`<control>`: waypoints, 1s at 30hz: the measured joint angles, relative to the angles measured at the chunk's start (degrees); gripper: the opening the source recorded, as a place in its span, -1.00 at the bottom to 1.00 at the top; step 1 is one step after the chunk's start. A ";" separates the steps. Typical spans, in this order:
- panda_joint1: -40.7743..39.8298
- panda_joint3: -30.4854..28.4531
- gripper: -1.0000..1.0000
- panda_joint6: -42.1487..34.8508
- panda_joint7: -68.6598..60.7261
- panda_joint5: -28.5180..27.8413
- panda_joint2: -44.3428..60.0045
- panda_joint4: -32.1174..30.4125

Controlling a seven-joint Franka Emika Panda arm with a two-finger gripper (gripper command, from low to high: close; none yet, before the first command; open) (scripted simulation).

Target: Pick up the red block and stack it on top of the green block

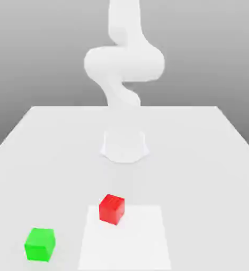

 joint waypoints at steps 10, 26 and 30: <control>-3.86 1.46 0.00 13.62 8.13 0.21 18.54 -16.50; -5.47 0.27 -1.00 40.23 16.84 -1.27 52.93 -28.65; -5.48 0.29 -1.00 40.30 17.01 -1.43 52.93 -28.65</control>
